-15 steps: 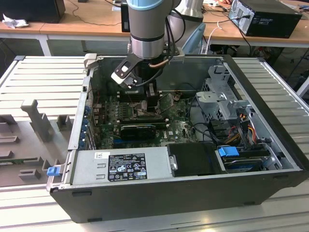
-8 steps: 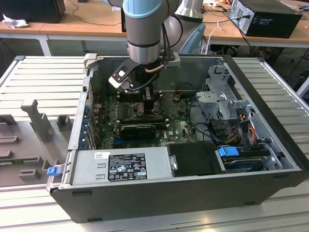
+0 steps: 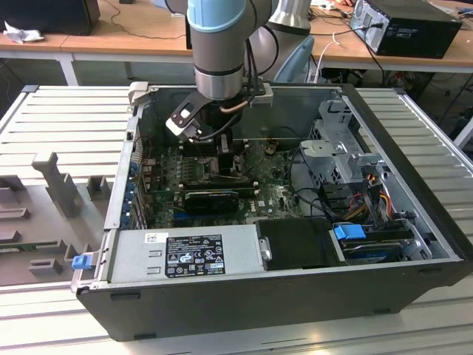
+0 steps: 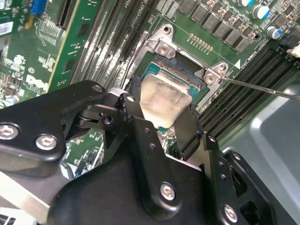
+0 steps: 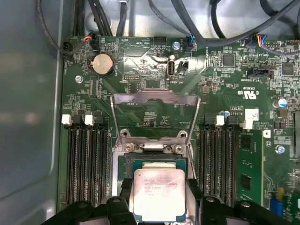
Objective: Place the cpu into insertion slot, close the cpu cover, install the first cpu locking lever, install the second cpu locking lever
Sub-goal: 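Place the cpu into insertion slot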
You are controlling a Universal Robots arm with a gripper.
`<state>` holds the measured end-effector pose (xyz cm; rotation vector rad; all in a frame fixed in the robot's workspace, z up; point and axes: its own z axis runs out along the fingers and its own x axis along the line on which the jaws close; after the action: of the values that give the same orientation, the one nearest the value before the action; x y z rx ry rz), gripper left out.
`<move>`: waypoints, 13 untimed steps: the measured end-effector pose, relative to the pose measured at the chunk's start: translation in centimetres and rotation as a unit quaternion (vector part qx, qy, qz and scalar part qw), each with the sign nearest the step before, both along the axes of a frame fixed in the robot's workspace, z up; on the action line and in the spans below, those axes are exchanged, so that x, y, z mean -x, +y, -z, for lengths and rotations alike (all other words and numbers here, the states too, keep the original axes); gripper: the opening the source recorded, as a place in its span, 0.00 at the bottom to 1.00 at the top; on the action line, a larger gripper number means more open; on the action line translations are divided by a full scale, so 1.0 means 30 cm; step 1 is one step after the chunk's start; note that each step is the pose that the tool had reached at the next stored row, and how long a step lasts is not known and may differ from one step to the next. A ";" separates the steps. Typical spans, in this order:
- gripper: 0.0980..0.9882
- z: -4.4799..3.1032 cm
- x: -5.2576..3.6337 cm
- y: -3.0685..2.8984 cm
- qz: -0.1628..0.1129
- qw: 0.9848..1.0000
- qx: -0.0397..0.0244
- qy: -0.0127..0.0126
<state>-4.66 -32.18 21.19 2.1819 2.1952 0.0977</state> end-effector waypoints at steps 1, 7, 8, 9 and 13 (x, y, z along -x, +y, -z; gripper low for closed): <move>0.48 0.005 0.000 0.003 0.000 1.000 0.000 0.000; 0.48 0.024 0.000 0.008 0.006 1.000 0.000 0.000; 0.48 0.026 0.000 0.008 0.006 1.000 0.000 0.000; 0.48 0.028 0.000 0.008 0.006 1.000 0.000 0.000; 0.48 0.031 0.000 0.008 0.006 1.000 0.000 0.000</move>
<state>-4.66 -31.94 20.26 2.1957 2.1807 0.0974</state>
